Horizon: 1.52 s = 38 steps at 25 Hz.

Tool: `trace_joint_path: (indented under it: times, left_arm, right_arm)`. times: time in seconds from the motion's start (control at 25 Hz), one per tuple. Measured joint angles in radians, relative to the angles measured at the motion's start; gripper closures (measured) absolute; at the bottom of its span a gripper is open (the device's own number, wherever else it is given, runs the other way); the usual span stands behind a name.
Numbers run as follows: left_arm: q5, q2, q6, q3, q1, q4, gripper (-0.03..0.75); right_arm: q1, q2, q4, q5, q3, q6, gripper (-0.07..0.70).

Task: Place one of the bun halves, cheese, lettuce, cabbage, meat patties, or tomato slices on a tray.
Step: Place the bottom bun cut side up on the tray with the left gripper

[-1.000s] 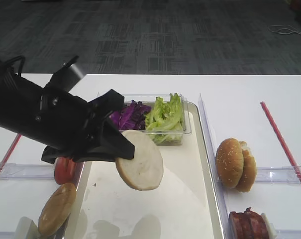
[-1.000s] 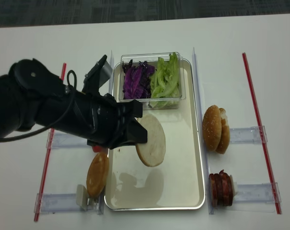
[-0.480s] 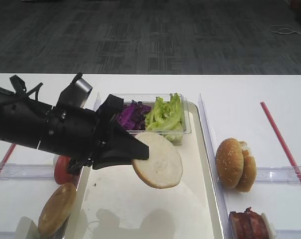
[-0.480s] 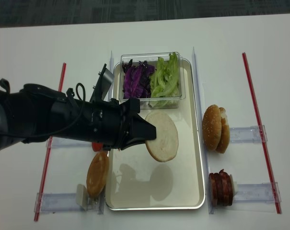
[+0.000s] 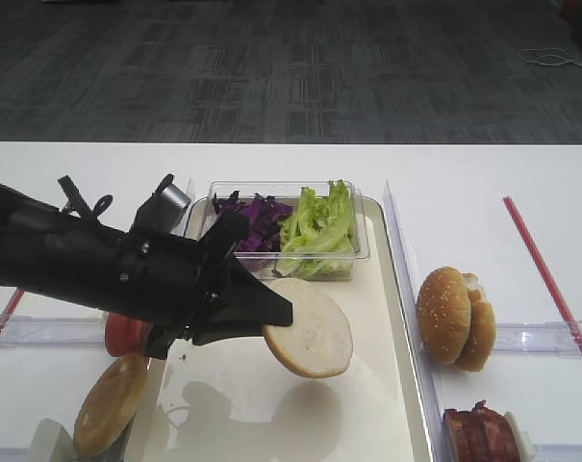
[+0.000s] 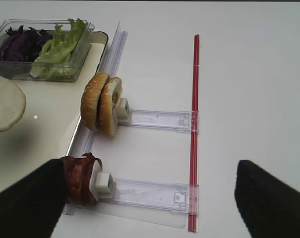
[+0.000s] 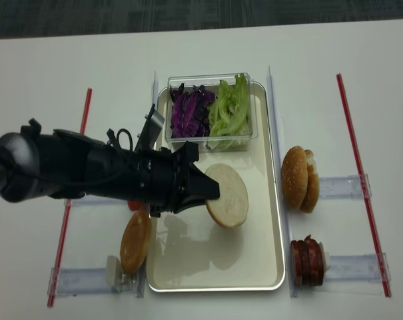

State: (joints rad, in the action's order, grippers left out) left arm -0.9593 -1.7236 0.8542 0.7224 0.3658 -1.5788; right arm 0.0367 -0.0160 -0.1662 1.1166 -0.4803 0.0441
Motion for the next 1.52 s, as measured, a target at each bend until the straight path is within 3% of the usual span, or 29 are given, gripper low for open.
trace_joint_path:
  times: [1.04, 1.16, 1.4, 1.52]
  left_arm:
    - [0.005, -0.148, 0.069, 0.000, 0.000, -0.016, 0.603]
    - [0.005, -0.148, 0.069, 0.000, 0.000, -0.016, 0.536]
    - [-0.001, -0.148, 0.086, 0.000, 0.000, -0.025, 0.268]
    - [-0.027, -0.148, 0.109, 0.000, 0.000, -0.072, 0.225]
  right_arm:
    - [0.000, 0.000, 0.000, 0.000, 0.000, 0.000, -0.043]
    - [0.000, 0.000, 0.000, 0.000, 0.000, 0.000, -0.043]
    - [0.000, 0.000, 0.000, 0.000, 0.000, 0.000, -0.043]
    - [0.000, 0.000, 0.000, 0.000, 0.000, 0.000, -0.043]
